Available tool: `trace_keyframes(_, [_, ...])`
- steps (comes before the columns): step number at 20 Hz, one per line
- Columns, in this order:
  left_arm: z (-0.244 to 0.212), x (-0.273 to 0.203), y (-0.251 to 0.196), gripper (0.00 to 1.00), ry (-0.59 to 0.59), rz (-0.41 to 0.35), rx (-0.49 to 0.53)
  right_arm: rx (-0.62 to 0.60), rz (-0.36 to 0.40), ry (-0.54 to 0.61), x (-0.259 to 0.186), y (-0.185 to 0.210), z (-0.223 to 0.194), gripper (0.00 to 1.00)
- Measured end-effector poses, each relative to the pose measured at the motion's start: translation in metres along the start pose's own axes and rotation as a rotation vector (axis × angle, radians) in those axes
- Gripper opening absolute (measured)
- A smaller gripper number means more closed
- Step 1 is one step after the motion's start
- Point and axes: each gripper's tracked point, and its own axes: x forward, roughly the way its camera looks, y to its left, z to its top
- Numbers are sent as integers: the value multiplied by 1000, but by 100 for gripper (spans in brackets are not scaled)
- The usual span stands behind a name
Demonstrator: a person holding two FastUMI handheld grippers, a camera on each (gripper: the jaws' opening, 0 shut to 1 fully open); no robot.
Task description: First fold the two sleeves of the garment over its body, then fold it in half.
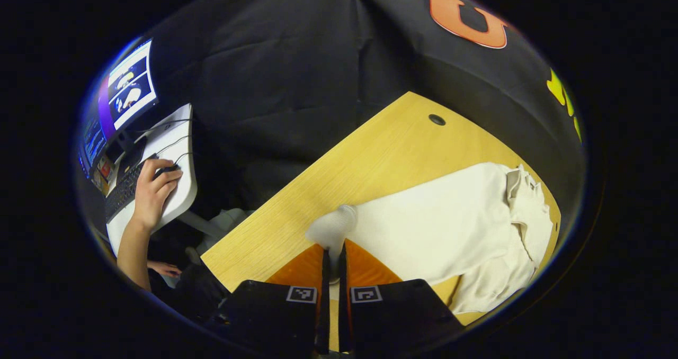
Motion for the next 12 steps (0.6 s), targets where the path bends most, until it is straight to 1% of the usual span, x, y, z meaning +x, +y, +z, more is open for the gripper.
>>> trace_keyframes(4, [36, -24, -86, 9, -49, -116, 117, 6, 4, -18, 2, -10, 1, 91])
trace_keyframes(7, [49, -39, -151, 9, -45, -206, 143, 13, 37, -27, 2, -14, 1, 92])
trace_keyframes(8, [55, -44, -173, 9, -54, -233, 153, 15, 36, -33, 1, -17, 1, 91])
trace_keyframes(9, [61, -47, -197, 9, -66, -264, 176, 21, 31, -36, 1, -22, 1, 93])
trace_keyframes(10, [65, -48, -220, 9, -75, -288, 208, 29, 28, -37, 0, -25, -1, 91])
trace_keyframes(12, [68, -51, -266, 9, -84, -338, 265, 42, 17, -37, 0, -35, -5, 91])
